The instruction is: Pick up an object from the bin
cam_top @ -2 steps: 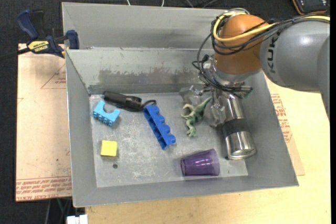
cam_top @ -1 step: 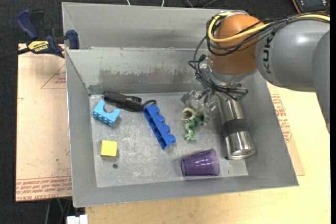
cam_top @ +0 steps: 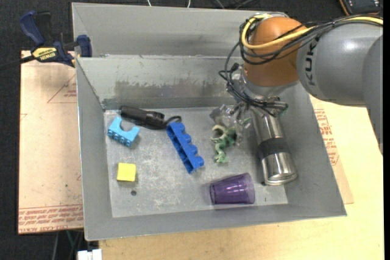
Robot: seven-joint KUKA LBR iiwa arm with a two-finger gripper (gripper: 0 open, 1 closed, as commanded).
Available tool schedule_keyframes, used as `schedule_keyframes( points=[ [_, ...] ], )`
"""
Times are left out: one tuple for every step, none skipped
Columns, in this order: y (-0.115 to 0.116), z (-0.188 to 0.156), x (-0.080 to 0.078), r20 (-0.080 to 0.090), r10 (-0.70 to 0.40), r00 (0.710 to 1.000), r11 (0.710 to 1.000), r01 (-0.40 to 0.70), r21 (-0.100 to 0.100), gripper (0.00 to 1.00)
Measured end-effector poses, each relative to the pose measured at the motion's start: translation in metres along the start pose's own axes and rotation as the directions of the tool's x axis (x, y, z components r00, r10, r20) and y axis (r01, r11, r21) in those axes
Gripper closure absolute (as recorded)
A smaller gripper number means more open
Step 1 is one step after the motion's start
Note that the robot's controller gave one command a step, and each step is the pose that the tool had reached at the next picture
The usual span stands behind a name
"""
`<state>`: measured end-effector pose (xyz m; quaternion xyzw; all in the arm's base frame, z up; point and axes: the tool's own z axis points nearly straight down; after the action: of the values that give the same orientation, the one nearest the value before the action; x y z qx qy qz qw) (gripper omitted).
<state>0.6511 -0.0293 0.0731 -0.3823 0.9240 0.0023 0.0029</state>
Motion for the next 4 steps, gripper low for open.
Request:
schedule_keyframes(
  points=[
    [0.001,-0.007,0.0,-0.001,0.0,1.0,1.0,0.0,-0.002,1.0],
    [0.001,-0.021,-0.001,0.001,0.0,1.0,1.0,0.0,-0.002,1.0],
    [0.002,-0.031,-0.001,0.002,0.0,1.0,1.0,0.0,-0.002,1.0],
    [0.002,-0.039,-0.002,0.004,0.001,1.0,1.0,-0.001,-0.001,1.0]
  ],
)
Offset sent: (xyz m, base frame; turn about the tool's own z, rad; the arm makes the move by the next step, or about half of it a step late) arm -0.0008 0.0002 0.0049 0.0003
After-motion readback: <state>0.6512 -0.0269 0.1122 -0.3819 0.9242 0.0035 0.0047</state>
